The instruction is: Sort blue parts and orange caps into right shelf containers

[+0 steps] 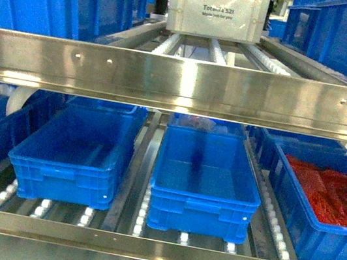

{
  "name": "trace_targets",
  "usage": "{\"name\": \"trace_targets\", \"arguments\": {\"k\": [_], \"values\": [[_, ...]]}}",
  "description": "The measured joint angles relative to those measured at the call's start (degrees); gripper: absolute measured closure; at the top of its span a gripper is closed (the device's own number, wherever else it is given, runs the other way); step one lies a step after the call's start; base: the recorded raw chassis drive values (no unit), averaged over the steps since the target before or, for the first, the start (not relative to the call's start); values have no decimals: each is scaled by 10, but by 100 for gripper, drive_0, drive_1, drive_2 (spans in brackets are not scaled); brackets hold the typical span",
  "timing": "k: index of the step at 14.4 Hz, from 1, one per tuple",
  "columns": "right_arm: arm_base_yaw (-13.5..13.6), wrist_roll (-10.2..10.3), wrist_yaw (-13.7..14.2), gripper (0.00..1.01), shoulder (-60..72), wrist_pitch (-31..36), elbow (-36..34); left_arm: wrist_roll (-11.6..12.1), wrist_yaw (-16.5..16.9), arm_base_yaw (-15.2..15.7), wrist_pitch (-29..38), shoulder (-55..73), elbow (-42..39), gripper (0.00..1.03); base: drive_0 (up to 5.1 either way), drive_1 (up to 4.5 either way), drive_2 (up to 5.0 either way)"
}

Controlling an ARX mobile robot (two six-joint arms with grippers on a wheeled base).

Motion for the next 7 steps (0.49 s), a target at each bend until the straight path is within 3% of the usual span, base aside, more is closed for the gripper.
{"name": "trace_targets", "arguments": {"k": [7], "values": [[0,0,0,58,0,1,0,0,0,0,0,0,0,60,-494,251,251]]}}
